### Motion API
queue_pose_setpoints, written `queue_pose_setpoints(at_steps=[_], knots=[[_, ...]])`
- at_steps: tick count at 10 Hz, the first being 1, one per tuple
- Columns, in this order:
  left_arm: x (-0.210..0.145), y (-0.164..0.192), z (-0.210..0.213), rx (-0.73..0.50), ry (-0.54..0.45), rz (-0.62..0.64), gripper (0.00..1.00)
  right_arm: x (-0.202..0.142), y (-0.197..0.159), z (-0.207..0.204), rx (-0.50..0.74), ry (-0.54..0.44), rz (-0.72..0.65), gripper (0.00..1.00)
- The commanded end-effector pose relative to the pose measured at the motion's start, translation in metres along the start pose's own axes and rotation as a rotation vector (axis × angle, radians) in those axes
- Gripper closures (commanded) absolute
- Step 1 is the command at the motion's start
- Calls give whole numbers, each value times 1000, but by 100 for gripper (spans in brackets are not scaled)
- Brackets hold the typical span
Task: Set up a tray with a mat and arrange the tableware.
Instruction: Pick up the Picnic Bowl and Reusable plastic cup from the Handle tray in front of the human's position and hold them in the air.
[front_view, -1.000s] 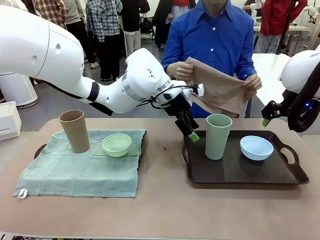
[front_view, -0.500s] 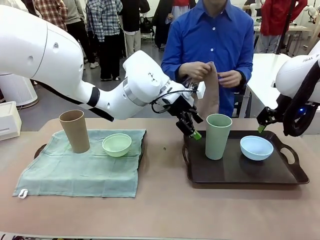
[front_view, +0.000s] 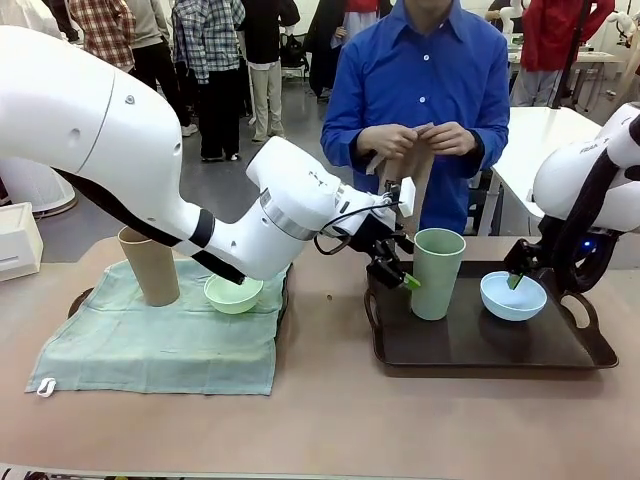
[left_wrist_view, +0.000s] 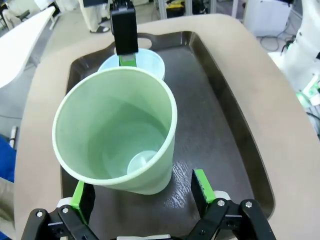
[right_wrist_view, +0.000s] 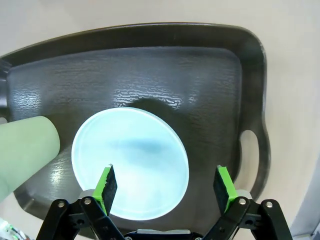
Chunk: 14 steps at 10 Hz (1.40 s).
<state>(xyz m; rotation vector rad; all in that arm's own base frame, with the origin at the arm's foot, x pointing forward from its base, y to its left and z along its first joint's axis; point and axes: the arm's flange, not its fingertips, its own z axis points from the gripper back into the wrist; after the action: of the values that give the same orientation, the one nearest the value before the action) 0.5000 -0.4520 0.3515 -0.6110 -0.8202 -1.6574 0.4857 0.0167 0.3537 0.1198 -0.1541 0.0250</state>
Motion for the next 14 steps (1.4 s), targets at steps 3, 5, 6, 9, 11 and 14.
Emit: queue_pose_setpoints(at_steps=[3, 5, 6, 9, 11, 14], knots=[[-15, 4, 2, 2, -98, 15, 0, 10, 4, -17, 20, -30, 61, 0], [-20, 16, -16, -35, -127, 36, 0, 16, 7, -28, 34, -37, 103, 0], [-23, 22, -25, -41, -125, 46, 0, 18, 7, -31, 31, -30, 104, 0], [-35, 36, -44, -58, -143, 61, 0, 17, 8, -33, 24, -21, 110, 0], [-35, 43, -55, -83, -203, 62, 0, 14, 5, -31, 39, -18, 105, 0], [-35, 41, -66, -159, -261, 82, 5, 13, -4, -28, 58, -31, 94, 100]])
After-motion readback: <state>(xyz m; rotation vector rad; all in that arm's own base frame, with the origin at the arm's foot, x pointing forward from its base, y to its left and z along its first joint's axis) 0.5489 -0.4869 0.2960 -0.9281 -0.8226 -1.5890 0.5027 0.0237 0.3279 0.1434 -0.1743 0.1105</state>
